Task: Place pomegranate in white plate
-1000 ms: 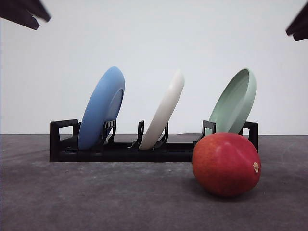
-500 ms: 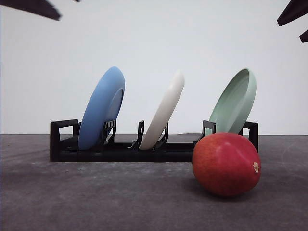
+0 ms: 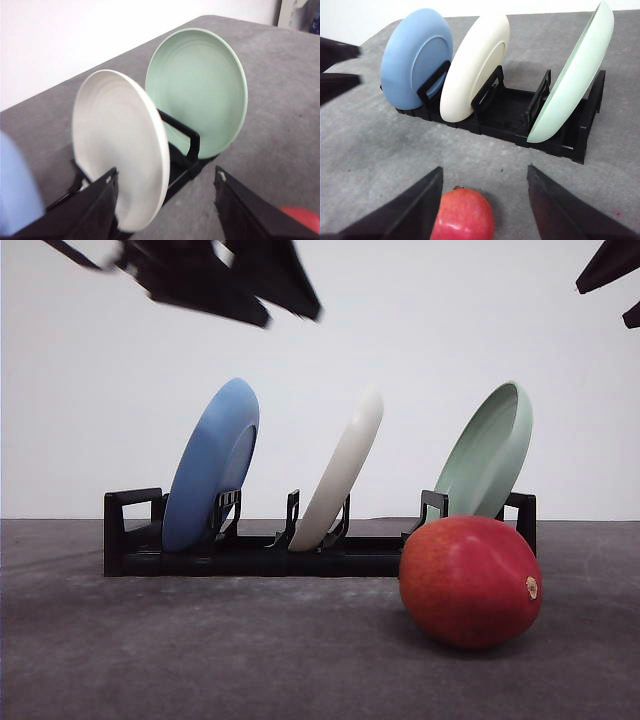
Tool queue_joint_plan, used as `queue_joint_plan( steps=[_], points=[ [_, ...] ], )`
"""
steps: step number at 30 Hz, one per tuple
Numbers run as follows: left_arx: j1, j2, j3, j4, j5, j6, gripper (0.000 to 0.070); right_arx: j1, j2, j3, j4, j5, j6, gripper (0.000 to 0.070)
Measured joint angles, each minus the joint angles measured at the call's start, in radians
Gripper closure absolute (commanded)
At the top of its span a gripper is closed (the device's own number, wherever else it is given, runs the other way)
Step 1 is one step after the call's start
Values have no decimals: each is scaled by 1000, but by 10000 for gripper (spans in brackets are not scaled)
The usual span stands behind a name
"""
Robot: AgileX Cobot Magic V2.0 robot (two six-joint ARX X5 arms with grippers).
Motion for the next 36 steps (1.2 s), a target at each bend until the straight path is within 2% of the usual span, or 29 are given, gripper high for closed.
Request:
queue_joint_plan(
  steps=[9, 15, 18, 27, 29, 33, 36],
  points=[
    [-13, 259, 170, -6, -21, -48, 353, 0, 0, 0, 0, 0, -6, 363],
    [-13, 412, 355, -204, -83, -92, 353, 0, 0, 0, 0, 0, -6, 363],
    [-13, 472, 437, -265, -92, -102, 353, 0, 0, 0, 0, 0, -6, 363],
    [-13, 526, 479, -265, -118, -110, 361, 0, 0, 0, 0, 0, -6, 363],
    [-13, 526, 479, -255, -118, -110, 433, 0, 0, 0, 0, 0, -6, 363],
    [-13, 526, 479, -234, -118, -111, 657, 0, 0, 0, 0, 0, -6, 363],
    [-13, 526, 479, -236, -118, -115, 690, 0, 0, 0, 0, 0, -6, 363]
  ],
)
